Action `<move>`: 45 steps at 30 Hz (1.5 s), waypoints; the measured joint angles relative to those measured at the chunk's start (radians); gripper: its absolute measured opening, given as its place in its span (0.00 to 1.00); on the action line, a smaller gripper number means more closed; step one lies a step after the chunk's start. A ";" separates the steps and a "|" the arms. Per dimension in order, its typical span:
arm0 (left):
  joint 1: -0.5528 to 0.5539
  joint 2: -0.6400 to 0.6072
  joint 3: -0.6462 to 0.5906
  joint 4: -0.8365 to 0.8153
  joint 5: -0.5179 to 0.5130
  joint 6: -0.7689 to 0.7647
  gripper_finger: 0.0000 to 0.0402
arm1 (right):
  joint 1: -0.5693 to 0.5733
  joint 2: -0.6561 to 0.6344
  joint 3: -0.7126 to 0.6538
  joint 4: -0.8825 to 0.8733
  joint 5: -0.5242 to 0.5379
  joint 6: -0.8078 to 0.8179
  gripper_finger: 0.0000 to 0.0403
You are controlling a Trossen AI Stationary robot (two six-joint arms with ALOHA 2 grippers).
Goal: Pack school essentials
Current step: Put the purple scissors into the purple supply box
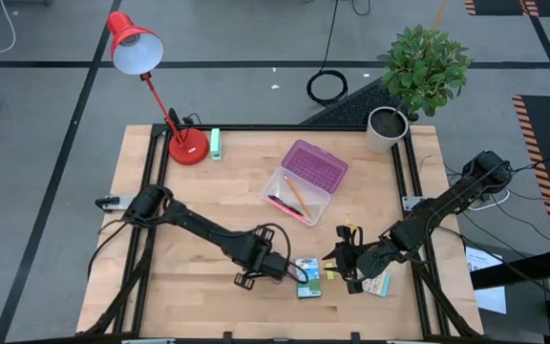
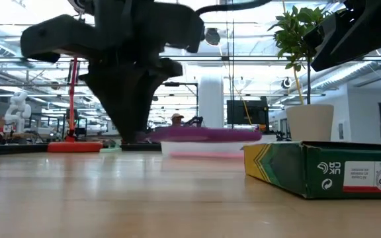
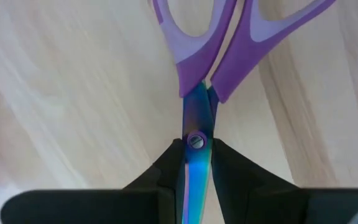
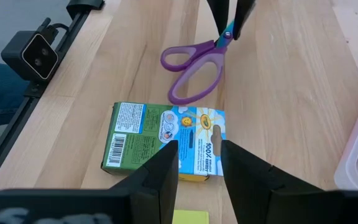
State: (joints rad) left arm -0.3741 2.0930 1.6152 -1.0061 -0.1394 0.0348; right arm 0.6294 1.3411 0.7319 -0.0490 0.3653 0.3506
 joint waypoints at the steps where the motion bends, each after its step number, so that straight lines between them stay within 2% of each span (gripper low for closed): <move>1: 0.001 0.000 0.007 -0.004 -0.007 0.008 0.17 | 0.000 0.000 0.000 0.000 0.000 0.000 0.29; 9: 0.026 0.000 0.086 -0.090 -0.073 0.034 0.17 | 0.002 -0.009 0.000 -0.013 -0.004 0.002 0.29; 17: 0.074 0.000 0.184 -0.125 -0.150 0.134 0.17 | 0.047 -0.111 0.000 -0.059 0.003 0.023 0.29; 24: 0.166 0.000 0.277 -0.094 -0.201 0.234 0.17 | 0.097 -0.182 0.000 -0.145 0.114 -0.001 0.29; 35: 0.316 -0.003 0.310 -0.037 -0.188 0.252 0.17 | 0.140 -0.276 0.000 -0.260 0.133 0.035 0.29; 45: 0.342 -0.002 0.308 -0.030 -0.176 0.144 0.17 | 0.171 -0.277 -0.001 -0.271 0.139 0.049 0.29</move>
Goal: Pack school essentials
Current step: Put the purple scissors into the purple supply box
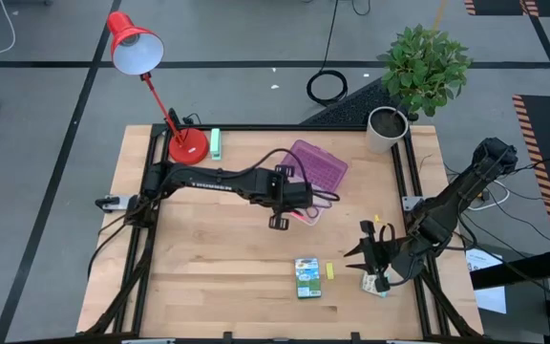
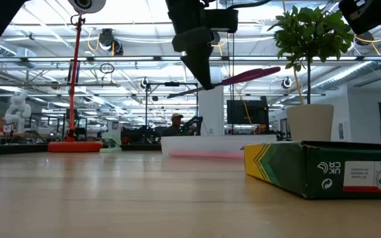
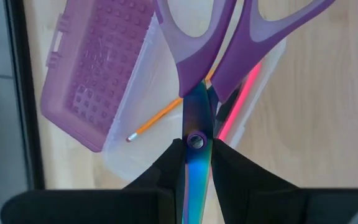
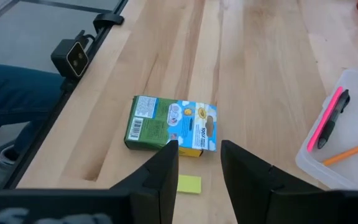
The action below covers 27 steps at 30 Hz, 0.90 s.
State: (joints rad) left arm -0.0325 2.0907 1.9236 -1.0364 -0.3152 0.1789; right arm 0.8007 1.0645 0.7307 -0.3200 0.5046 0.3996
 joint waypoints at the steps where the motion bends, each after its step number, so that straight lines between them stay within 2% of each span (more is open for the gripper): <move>1: -0.002 0.000 0.000 0.008 0.000 -0.026 0.17 | 0.000 0.000 0.000 0.000 0.000 0.000 0.29; 7: -0.015 0.000 0.000 0.114 0.000 -0.133 0.17 | 0.000 0.000 0.000 0.000 0.025 -0.009 0.29; 12: -0.018 0.000 -0.001 0.181 0.003 -0.137 0.17 | 0.000 0.000 0.000 0.000 0.025 -0.004 0.29; 24: -0.009 0.001 -0.001 0.225 0.005 -0.112 0.17 | 0.000 0.000 -0.036 0.009 0.020 0.054 0.29; 27: 0.014 0.001 -0.016 0.242 0.057 -0.084 0.17 | 0.000 0.000 -0.044 0.008 0.019 0.066 0.29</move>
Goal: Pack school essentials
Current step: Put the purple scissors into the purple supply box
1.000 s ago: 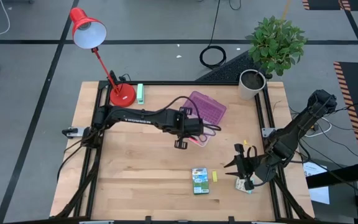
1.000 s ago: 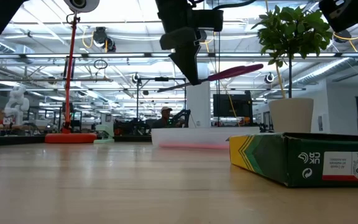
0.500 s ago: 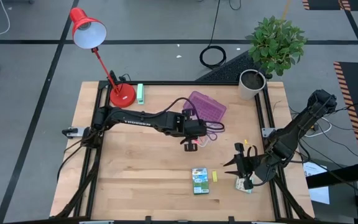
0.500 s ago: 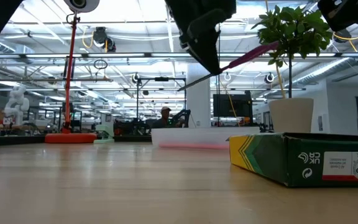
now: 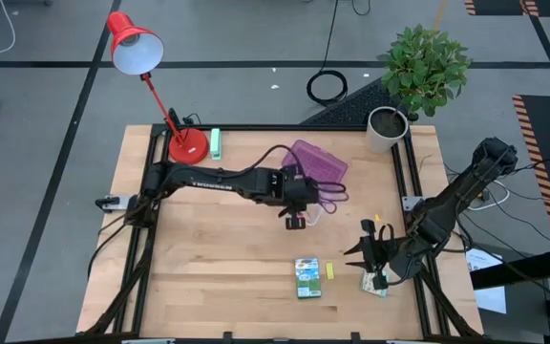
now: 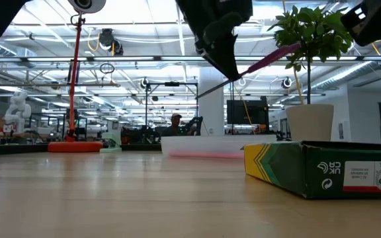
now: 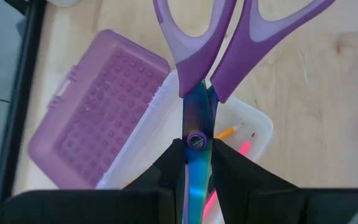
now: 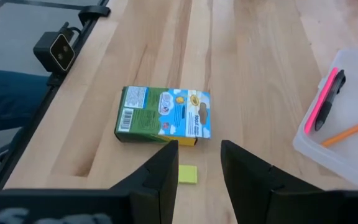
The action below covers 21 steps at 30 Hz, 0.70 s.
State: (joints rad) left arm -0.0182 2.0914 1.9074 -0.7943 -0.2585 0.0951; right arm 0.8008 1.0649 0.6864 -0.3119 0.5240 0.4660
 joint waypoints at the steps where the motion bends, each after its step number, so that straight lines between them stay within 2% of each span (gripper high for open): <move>1: 0.009 0.000 -0.010 0.012 0.015 0.001 0.17 | 0.000 0.000 -0.002 0.001 0.000 0.001 0.29; 10: 0.082 0.002 -0.180 0.105 0.049 0.059 0.17 | 0.000 0.000 -0.003 0.016 0.000 0.000 0.29; 18: 0.115 0.002 -0.233 0.118 0.057 0.057 0.17 | 0.000 0.000 -0.002 0.016 0.001 -0.013 0.29; 21: 0.128 0.002 -0.251 0.139 0.094 0.053 0.17 | 0.000 0.000 -0.003 0.016 0.002 -0.013 0.29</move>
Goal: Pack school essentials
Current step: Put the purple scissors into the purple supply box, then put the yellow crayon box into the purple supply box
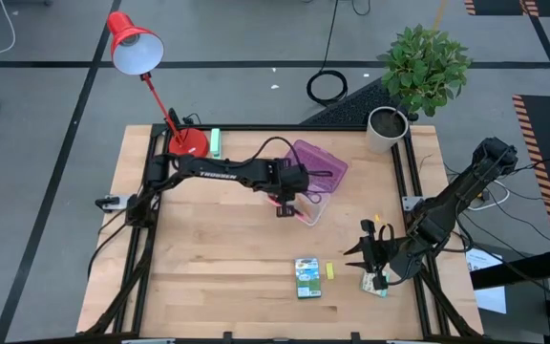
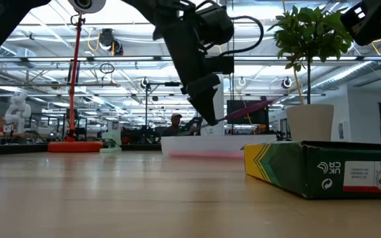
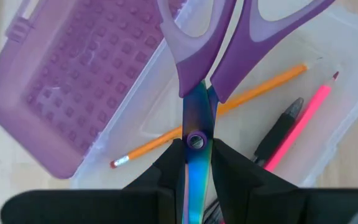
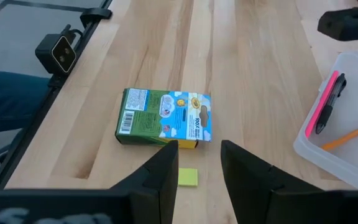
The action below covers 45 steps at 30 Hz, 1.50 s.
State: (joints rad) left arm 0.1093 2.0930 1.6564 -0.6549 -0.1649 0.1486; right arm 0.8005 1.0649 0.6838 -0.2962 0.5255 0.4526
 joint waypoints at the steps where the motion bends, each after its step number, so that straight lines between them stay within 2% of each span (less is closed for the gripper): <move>1: 0.003 0.000 -0.009 0.018 0.007 0.000 0.17 | 0.000 0.000 0.000 0.000 0.000 0.000 0.29; 4: 0.004 0.000 -0.044 0.067 0.016 0.004 0.17 | 0.000 0.000 0.000 0.000 0.001 0.000 0.29; 15: 0.003 0.000 -0.075 0.081 0.014 -0.001 0.17 | 0.000 0.000 0.000 0.000 0.002 0.000 0.29; 24: 0.003 0.000 -0.075 0.081 0.000 -0.038 0.33 | 0.000 0.000 0.000 0.000 0.002 0.000 0.29; 28: 0.002 0.000 -0.075 0.084 0.000 -0.053 0.37 | 0.000 0.000 0.000 0.000 0.002 0.000 0.29; 33: -0.008 0.000 -0.056 0.057 -0.001 -0.075 0.36 | 0.000 0.000 0.000 0.000 0.002 0.000 0.29; 37: -0.043 0.000 0.013 -0.047 -0.002 -0.121 0.34 | 0.000 0.000 0.000 0.000 0.002 0.002 0.29; 40: -0.099 -0.001 0.053 -0.107 -0.021 -0.138 0.31 | 0.000 0.000 0.000 0.000 0.002 0.006 0.29; 45: -0.232 -0.002 0.078 -0.081 -0.069 -0.168 0.25 | 0.000 0.000 -0.019 0.033 0.017 0.018 0.29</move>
State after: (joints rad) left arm -0.1225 2.0914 1.7344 -0.7363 -0.2336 -0.0194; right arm 0.8005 1.0653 0.6652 -0.2633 0.5428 0.4708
